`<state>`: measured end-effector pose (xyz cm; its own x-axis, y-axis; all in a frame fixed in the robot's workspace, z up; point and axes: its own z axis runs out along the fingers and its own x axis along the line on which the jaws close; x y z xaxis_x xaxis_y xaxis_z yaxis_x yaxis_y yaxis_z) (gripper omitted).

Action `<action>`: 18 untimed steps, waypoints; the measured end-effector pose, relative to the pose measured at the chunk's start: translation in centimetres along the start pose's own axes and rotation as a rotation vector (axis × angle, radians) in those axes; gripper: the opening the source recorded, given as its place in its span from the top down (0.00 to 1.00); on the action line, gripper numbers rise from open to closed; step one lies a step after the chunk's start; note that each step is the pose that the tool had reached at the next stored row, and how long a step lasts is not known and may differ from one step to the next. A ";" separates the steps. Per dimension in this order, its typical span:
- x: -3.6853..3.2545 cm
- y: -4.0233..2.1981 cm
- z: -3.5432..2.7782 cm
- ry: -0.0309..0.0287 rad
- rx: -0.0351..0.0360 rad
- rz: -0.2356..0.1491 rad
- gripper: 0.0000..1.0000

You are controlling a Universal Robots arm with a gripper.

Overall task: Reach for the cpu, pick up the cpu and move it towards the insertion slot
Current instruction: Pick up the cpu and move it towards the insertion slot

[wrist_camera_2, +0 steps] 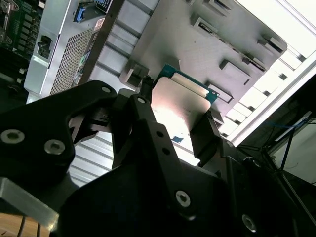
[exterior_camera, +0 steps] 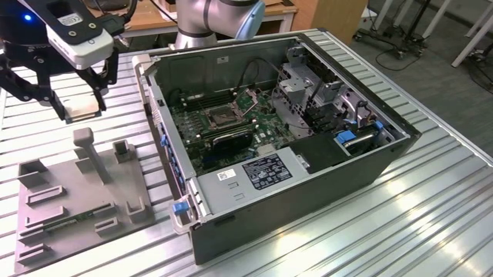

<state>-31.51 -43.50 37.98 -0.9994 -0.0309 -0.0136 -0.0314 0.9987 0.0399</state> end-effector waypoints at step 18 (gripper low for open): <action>-1.29 -0.04 0.02 0.0000 0.0000 0.000 0.45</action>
<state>-30.21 -43.50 37.98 -0.9994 -0.0308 -0.0136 -0.0314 0.9987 0.0399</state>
